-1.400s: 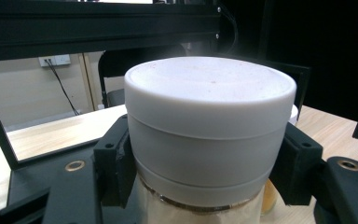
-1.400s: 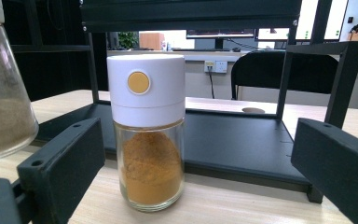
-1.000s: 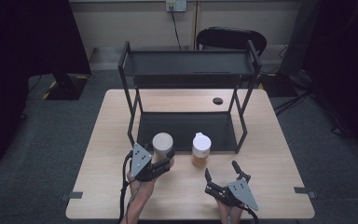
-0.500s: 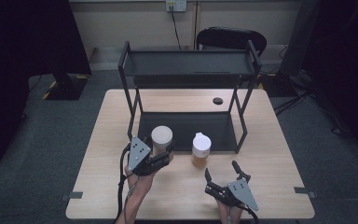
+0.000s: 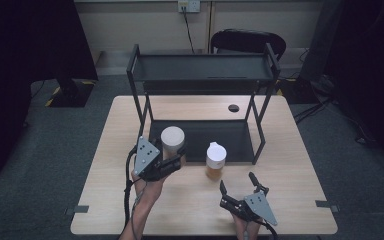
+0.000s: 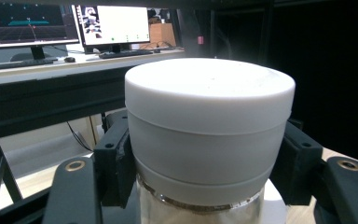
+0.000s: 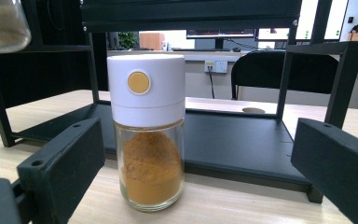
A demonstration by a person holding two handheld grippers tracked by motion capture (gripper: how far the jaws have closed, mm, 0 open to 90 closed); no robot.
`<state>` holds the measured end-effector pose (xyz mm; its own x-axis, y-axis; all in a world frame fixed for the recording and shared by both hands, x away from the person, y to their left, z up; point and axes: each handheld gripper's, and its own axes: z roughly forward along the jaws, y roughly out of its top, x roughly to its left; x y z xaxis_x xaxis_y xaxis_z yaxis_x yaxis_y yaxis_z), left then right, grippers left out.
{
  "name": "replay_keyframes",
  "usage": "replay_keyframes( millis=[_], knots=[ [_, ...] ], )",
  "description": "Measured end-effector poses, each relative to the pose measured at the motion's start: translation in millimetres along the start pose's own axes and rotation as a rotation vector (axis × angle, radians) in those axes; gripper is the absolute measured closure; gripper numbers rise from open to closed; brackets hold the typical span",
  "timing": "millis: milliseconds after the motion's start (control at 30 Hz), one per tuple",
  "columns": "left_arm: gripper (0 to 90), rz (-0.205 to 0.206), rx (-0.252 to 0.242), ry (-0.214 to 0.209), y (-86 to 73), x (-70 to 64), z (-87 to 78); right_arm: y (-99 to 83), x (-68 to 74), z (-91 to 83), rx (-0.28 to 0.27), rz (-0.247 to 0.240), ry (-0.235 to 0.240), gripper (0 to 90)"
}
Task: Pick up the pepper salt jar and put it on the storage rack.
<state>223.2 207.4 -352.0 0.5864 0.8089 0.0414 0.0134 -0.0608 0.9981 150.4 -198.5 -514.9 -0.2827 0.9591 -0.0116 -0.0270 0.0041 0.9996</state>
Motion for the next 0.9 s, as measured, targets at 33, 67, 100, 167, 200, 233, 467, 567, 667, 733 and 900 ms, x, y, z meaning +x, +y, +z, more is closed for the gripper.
replay_keyframes(
  millis=[33,67,100,167,200,233,467,567,667,733,900],
  knots=[
    [34.7,0.003,-0.002,-0.001,2.1,0.4,0.2,0.0,0.0,0.0,0.0,0.0,0.0,1.3],
    [34.7,0.004,-0.006,-0.001,3.8,0.6,0.1,0.0,0.0,0.0,0.0,0.0,0.0,1.3],
    [34.7,0.003,-0.011,-0.001,5.4,0.9,0.1,0.0,0.0,0.0,0.0,0.0,0.0,1.3],
    [34.7,0.005,-0.016,-0.002,9.0,2.2,-0.1,0.0,0.0,0.0,0.0,0.0,0.0,1.3],
    [34.7,0.006,-0.018,-0.003,10.5,3.0,-0.3,0.0,0.0,0.0,0.0,0.0,0.0,1.3],
    [34.7,0.004,-0.019,-0.003,11.6,3.5,-0.4,0.0,0.0,0.0,0.0,0.0,0.0,1.3],
    [34.7,0.008,-0.015,-0.004,19.0,7.3,-1.8,0.1,0.2,0.0,0.001,0.0,-0.001,1.3],
    [34.7,0.002,-0.019,-0.006,21.1,9.2,-1.6,0.1,0.2,0.0,0.001,0.0,-0.001,1.3],
    [34.7,-0.001,-0.021,-0.008,25.5,12.3,0.4,0.1,0.2,0.0,0.001,0.0,-0.001,1.3],
    [34.7,0.003,-0.023,-0.008,28.3,13.6,2.3,0.1,0.2,0.0,0.001,0.0,-0.001,1.3],
    [34.7,0.002,-0.025,-0.012,38.2,18.0,7.1,0.1,0.2,0.0,0.001,0.0,-0.001,1.3]
  ],
)
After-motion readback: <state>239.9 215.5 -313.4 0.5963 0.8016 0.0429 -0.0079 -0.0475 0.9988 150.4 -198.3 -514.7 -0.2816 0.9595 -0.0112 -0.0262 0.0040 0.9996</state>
